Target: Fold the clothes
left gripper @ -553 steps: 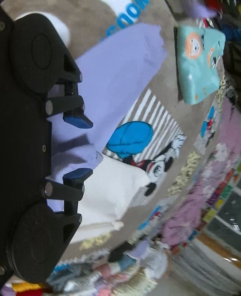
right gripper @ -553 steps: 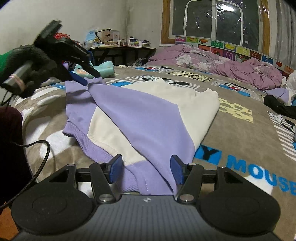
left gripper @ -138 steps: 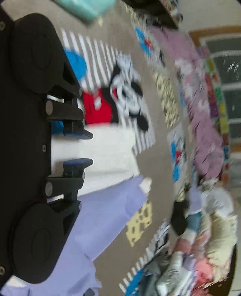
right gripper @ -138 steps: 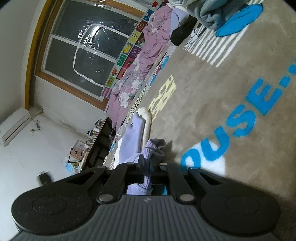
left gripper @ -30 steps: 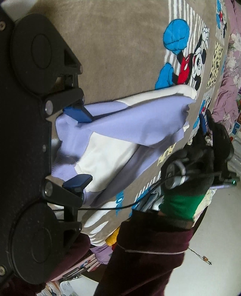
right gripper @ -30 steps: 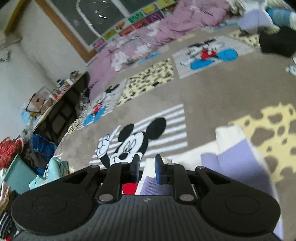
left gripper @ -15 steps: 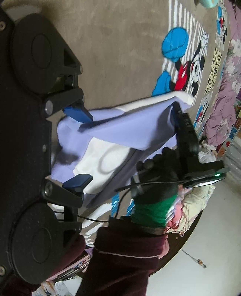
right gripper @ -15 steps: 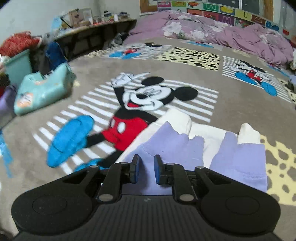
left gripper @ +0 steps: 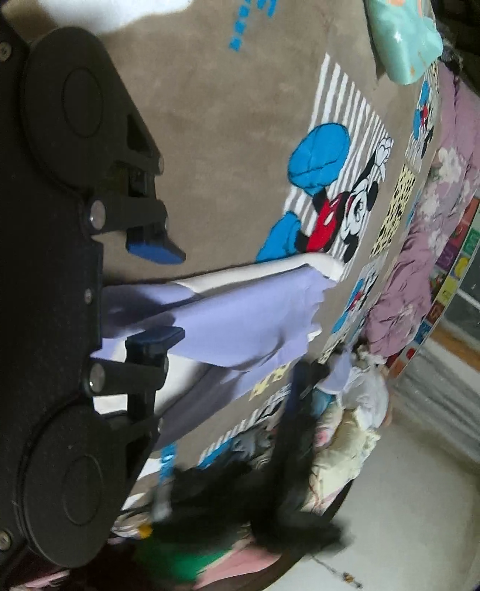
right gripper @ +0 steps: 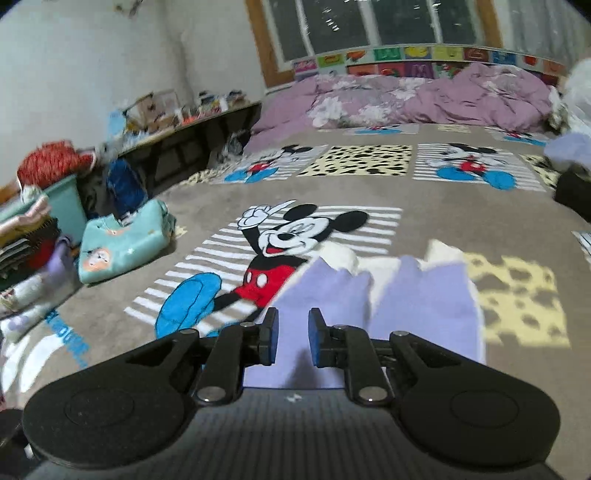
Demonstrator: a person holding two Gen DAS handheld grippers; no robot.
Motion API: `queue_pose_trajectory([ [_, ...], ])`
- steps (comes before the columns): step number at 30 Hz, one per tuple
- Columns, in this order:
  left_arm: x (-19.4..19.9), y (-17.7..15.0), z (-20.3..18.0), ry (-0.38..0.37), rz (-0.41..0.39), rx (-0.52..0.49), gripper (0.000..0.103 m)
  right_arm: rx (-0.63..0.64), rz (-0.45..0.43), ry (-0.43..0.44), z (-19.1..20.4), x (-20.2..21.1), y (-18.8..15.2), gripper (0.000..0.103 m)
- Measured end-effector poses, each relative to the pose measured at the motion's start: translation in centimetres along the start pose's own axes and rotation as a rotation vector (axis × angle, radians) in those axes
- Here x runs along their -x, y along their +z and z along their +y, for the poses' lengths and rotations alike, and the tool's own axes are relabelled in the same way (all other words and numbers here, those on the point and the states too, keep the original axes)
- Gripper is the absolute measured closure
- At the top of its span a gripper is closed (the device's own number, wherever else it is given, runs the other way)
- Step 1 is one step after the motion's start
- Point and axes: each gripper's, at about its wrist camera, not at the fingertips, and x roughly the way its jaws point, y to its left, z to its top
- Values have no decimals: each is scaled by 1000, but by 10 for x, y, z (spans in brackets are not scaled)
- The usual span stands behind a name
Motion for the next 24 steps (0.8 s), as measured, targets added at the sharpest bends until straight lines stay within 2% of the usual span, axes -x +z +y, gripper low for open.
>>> queue_pose_trajectory([
  [2, 1, 3, -4, 2, -57, -4, 72, -28, -22, -9, -10, 23, -13, 83],
  [4, 2, 7, -9, -43, -114, -16, 78, -42, -41, -19, -21, 46, -27, 83],
  [6, -2, 7, -18, -85, -142, -43, 78, -38, -55, -29, -30, 67, -40, 83],
  [8, -13, 5, -28, -74, -120, -85, 78, -27, -42, -36, -37, 80, -55, 83],
  [11, -41, -4, -34, 11, 1, -130, 78, -10, 20, -80, -47, 83, -80, 83],
  [13, -48, -10, -43, 65, 16, -200, 78, 3, 88, -105, -51, 76, -99, 83],
  [14, -44, -9, -46, 64, 10, -202, 78, 34, 101, -128, -50, 75, -107, 83],
  [17, -24, -10, -56, 80, -25, -254, 72, 72, 53, -140, -44, 89, -115, 83],
  [18, -16, -12, -62, 100, -30, -307, 70, 91, 25, -140, -42, 98, -114, 82],
  [20, -1, -18, -74, 142, -40, -416, 58, 140, -22, -137, -38, 114, -112, 82],
  [24, 14, -36, -99, 263, -25, -682, 53, 310, -63, -135, -26, 139, -115, 81],
])
